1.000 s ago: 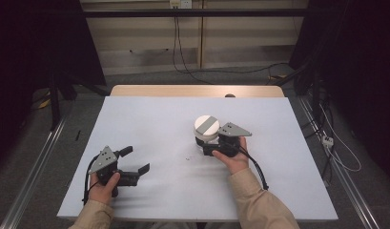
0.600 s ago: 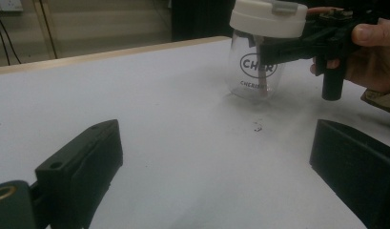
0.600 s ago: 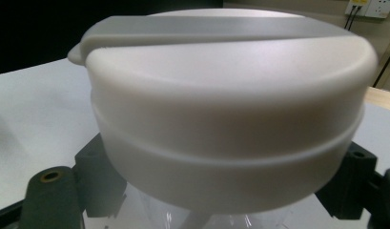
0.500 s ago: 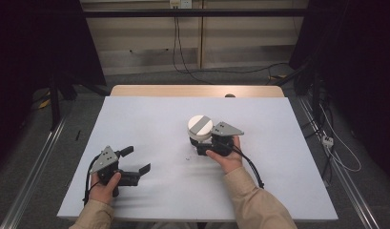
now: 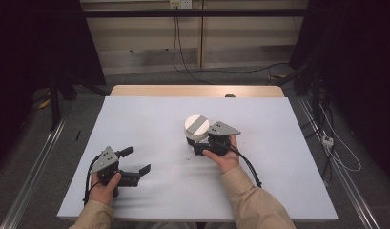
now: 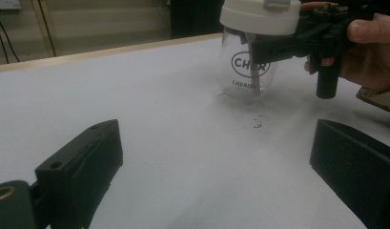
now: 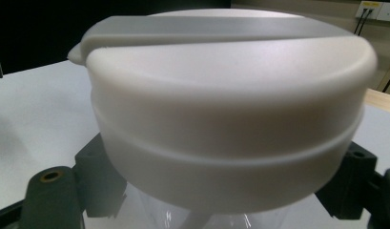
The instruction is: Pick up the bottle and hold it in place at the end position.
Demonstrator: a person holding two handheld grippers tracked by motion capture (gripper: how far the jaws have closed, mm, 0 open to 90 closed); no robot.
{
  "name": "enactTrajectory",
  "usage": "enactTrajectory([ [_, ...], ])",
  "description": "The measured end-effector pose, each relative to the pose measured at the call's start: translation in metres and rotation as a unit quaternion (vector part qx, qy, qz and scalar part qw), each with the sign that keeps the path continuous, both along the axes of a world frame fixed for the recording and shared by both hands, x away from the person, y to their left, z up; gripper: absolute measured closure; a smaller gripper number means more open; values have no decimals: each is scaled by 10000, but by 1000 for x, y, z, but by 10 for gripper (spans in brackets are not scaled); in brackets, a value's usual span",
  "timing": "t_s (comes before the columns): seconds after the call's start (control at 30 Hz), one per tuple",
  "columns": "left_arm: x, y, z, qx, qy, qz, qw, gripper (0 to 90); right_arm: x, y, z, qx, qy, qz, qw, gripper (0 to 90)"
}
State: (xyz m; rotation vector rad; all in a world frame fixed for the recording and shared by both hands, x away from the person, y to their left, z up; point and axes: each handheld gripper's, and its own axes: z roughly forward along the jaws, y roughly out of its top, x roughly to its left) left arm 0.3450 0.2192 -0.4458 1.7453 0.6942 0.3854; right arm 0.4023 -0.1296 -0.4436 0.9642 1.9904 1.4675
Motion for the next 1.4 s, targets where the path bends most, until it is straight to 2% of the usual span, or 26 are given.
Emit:
enactTrajectory([
  [0.57, -1, 1, 1, -29, -17, -5, 10000, 35, 4, 5, 0, -26, -2, 33, 10000, 184],
  [0.73, 0, 1, 0, 21, -44, -39, 10000, 35, 5, 7, 0, -54, -42, 56, 10000, 184],
  [0.9, 0, 0, 0, -44, -22, -9, 10000, 35, 5, 8, -2, -100, -4, 65, 9999, 185],
  [1.4, 1, 0, 0, -13, -18, -27, 10000, 35, 8, 8, -7, -98, 50, -8, 9999, 184],
])
